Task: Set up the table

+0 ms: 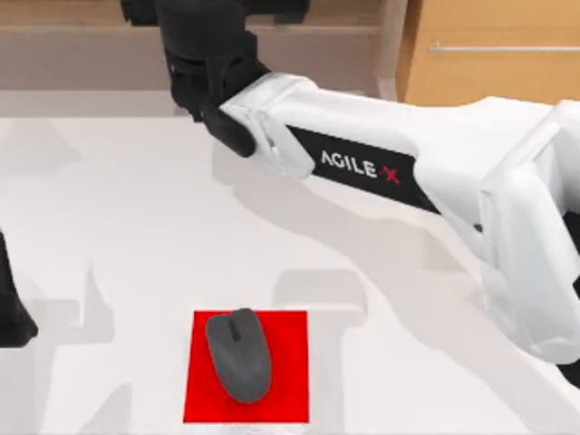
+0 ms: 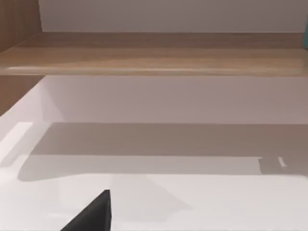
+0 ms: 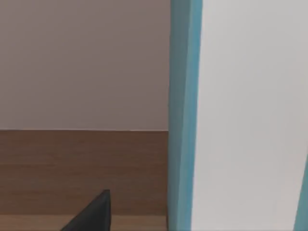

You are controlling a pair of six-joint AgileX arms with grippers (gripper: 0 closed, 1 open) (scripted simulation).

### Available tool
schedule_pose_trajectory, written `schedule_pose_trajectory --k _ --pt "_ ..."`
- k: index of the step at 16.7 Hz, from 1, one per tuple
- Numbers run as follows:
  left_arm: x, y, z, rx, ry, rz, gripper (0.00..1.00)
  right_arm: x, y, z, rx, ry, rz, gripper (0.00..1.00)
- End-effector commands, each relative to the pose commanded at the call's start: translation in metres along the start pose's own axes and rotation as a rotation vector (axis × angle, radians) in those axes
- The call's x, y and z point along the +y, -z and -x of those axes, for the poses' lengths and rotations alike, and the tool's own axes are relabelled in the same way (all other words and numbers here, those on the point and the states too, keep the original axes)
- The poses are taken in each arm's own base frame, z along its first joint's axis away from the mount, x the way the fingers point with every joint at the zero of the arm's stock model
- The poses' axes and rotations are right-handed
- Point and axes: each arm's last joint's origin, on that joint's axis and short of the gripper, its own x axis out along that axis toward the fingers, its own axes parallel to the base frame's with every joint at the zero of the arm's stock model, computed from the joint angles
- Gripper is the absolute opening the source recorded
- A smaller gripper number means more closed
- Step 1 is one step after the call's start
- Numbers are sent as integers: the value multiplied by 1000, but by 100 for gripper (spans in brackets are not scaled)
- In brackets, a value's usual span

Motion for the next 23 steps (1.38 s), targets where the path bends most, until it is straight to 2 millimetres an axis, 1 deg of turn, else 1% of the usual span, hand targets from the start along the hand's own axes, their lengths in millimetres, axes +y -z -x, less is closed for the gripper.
schedule_pose_trajectory --k 2,8,12,23 --pt "0 0 0 0 0 0 100 1 2 -2 2 -3 2 100" --pt "0 0 0 0 0 0 100 3 3 -18 4 -4 3 100" --pt "0 0 0 0 0 0 100 3 3 -18 4 -4 3 100" --pt "0 0 0 0 0 0 100 3 3 -18 4 -4 3 17"
